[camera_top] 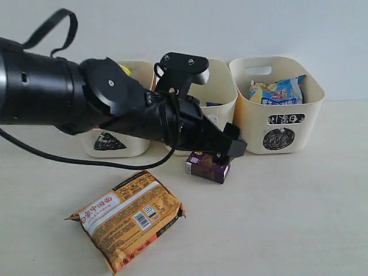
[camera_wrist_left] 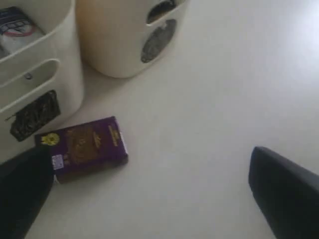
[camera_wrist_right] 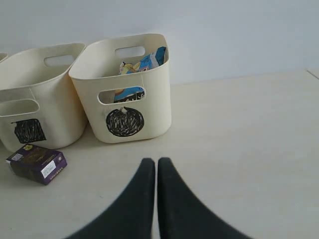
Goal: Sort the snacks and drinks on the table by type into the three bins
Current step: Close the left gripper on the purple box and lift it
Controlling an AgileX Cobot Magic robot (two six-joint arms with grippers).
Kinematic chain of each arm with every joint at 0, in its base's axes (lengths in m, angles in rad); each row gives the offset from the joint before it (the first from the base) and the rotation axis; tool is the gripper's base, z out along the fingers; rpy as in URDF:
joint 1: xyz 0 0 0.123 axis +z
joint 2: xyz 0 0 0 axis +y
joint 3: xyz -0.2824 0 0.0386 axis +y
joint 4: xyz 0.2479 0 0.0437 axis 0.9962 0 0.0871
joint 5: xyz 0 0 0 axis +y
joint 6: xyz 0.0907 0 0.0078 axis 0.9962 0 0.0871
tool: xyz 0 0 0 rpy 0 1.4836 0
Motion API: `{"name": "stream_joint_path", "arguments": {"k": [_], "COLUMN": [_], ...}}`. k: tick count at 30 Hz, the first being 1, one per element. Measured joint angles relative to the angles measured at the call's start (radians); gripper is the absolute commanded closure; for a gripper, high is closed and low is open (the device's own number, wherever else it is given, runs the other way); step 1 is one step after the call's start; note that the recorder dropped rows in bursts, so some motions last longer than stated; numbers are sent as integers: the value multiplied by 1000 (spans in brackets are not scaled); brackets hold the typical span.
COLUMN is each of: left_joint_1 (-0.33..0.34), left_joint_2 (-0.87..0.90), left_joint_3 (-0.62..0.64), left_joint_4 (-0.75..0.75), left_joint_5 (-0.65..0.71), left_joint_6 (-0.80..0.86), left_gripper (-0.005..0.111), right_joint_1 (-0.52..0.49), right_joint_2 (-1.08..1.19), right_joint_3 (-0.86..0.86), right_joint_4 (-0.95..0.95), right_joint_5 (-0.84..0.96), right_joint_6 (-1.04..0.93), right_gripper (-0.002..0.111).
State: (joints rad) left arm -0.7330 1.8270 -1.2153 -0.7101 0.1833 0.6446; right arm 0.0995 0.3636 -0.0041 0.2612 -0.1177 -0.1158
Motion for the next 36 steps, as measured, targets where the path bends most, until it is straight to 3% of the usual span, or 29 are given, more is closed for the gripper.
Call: {"name": "stream_joint_path", "arguments": {"k": [8,17,36], "left_joint_1": [0,0,10], "left_joint_2": [200,338,420], "left_joint_3": [-11,-169,-179], "left_joint_4": [-4,-33,-43], "left_joint_5": [-248,-246,-298], "left_joint_6": [-55,-68,-50], "left_gripper": [-3,-3,-3], "right_joint_1": [0,0,0], "right_joint_2": [0,0,0], "right_joint_3": [0,0,0], "right_joint_4": [0,0,0], "right_joint_5": [0,7,7], "right_joint_6": [0,2,4], "right_gripper": [108,108,108]}}
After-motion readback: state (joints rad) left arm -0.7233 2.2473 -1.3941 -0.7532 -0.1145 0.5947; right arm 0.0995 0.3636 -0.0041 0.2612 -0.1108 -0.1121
